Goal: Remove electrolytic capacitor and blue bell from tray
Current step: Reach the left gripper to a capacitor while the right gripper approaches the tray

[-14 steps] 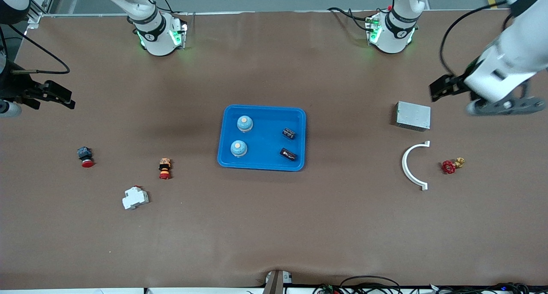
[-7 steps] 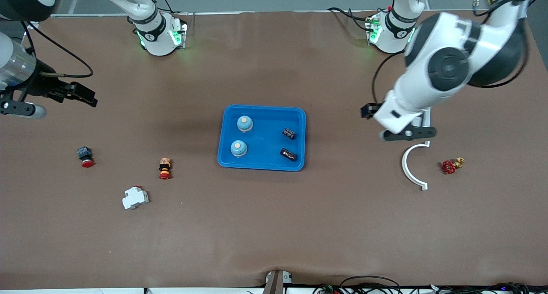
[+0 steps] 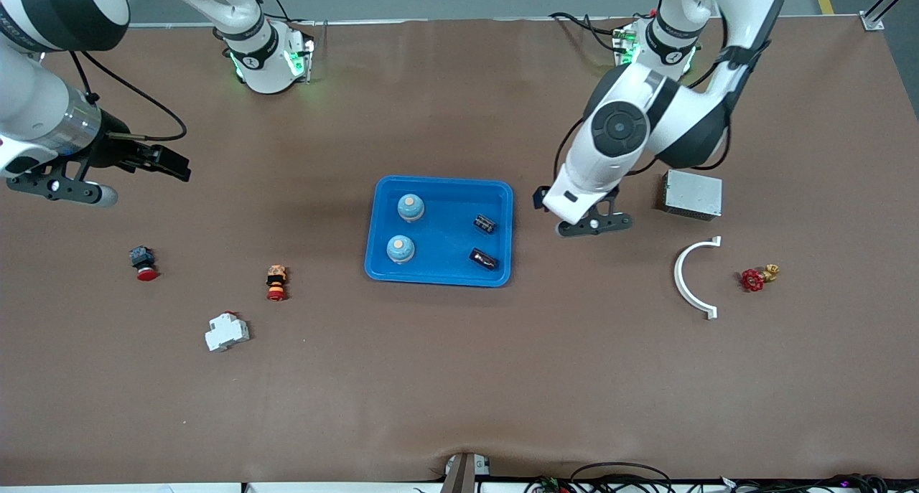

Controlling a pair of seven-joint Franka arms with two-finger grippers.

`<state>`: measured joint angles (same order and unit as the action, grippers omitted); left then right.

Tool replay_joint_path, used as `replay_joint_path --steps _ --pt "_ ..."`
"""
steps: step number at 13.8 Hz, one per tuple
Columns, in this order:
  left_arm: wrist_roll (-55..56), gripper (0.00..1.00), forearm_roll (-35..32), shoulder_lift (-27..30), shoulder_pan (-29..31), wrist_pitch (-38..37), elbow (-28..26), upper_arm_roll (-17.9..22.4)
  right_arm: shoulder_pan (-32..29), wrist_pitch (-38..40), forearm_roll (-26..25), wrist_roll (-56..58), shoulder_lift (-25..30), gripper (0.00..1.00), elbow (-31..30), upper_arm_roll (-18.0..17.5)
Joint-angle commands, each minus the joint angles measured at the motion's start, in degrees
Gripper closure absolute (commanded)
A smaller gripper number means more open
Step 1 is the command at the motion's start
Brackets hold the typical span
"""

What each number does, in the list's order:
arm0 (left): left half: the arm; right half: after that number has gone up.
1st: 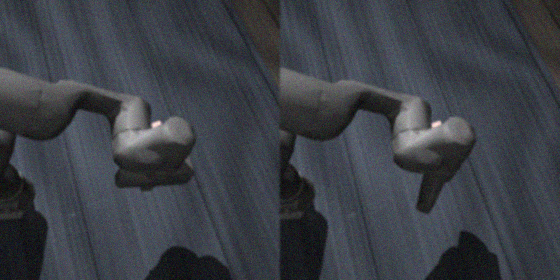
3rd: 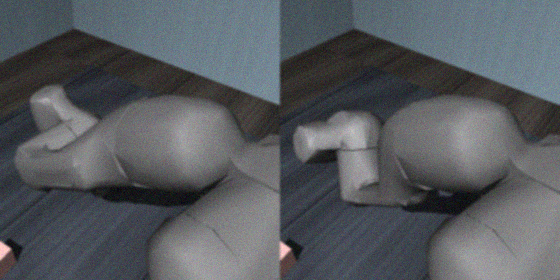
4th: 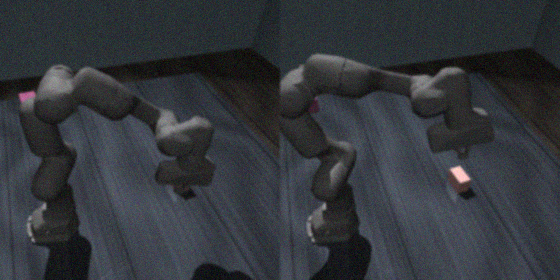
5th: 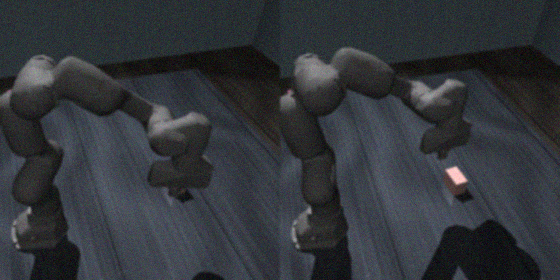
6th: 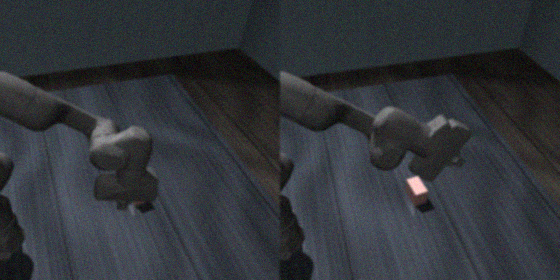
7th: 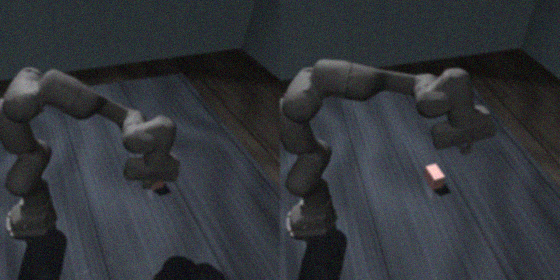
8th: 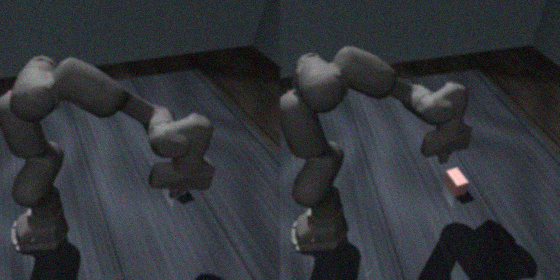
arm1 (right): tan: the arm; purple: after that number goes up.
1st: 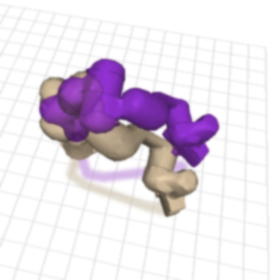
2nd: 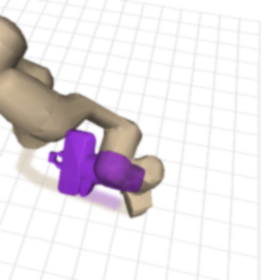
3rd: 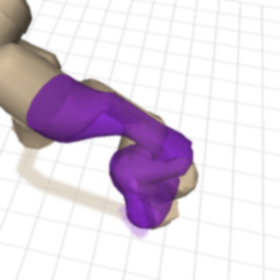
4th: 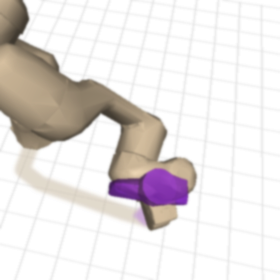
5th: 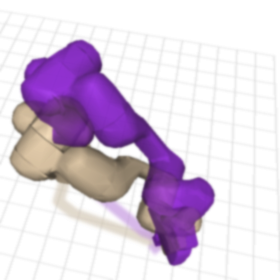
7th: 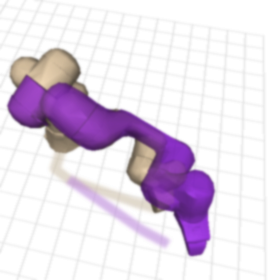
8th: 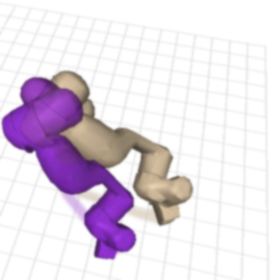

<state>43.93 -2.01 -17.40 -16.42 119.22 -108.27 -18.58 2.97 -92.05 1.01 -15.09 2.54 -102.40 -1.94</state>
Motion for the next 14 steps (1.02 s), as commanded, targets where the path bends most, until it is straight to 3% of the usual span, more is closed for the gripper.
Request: replay_joint_path --steps 1,5,8,11,14 --pt "8.59 0.0 -0.97 -4.2 -2.74 5.74 0.51 0.03 1.51 -0.59 0.13 -1.35 -1.04 0.0 0.18 0.18" --pt "27.2 0.07 -0.98 -10.97 -8.88 13.75 1.57 0.56 4.41 -0.94 0.13 -1.35 -4.82 0.0 2.9 0.18" --pt "36.81 0.1 -0.98 -15.8 -10.82 14.11 6.39 0.74 6.96 -1.9 0.31 -1.52 -7.98 0.0 2.82 0.18" --pt "45.86 0.22 -1.06 -18.62 -11.71 18.22 7.99 1.0 8.55 -4.01 8.54 -5.45 -9.31 0.0 2.12 0.27" --pt "49.67 0.29 -4.04 -21.26 -11.88 21.05 8.25 0.91 12.58 -8.48 8.66 -7.93 -10.28 0.0 0.11 0.27"
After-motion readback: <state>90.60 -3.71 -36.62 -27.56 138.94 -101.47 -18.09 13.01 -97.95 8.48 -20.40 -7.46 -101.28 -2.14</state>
